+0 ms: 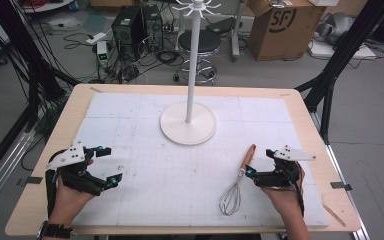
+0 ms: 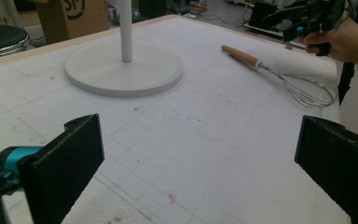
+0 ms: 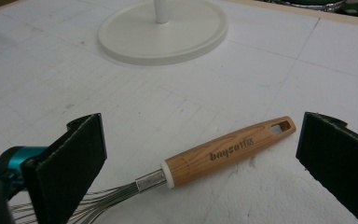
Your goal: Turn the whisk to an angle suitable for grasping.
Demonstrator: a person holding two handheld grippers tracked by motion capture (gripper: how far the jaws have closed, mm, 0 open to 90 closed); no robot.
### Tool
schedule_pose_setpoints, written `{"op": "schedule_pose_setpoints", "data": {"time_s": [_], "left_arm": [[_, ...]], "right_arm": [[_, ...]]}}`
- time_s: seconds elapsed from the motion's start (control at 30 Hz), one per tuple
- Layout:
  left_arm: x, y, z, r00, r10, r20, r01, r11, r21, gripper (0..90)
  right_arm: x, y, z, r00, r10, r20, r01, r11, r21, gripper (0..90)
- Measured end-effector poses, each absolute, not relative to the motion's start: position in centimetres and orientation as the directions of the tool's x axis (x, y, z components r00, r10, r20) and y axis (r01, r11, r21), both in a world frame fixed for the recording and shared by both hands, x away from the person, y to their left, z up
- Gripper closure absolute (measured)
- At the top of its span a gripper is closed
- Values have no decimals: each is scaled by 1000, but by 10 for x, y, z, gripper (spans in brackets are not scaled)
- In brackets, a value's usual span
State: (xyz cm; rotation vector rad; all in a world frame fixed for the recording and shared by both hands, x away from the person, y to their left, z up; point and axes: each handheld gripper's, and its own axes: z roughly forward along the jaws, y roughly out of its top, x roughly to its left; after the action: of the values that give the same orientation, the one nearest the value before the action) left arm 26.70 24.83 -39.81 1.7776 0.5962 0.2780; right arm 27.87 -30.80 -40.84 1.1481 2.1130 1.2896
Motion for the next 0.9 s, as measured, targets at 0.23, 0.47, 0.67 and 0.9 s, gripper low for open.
{"op": "schedule_pose_setpoints", "data": {"time_s": [0.23, 0.47, 0.67, 0.9], "left_arm": [[268, 245, -400, 841, 528, -119, 259, -199, 945, 17], [268, 244, -403, 844, 524, -117, 259, -206, 943, 17], [266, 249, -401, 844, 525, -111, 251, -205, 946, 18], [264, 251, -399, 844, 525, -111, 247, -197, 949, 17]], "right_arm": [[279, -308, -412, -569, 820, 67, 457, 247, 854, 3], [280, -304, -414, -552, 831, 69, 481, 250, 840, 3], [281, -300, -414, -550, 832, 64, 483, 255, 838, 4], [280, -293, -414, -556, 830, 46, 487, 280, 827, 4]]}}
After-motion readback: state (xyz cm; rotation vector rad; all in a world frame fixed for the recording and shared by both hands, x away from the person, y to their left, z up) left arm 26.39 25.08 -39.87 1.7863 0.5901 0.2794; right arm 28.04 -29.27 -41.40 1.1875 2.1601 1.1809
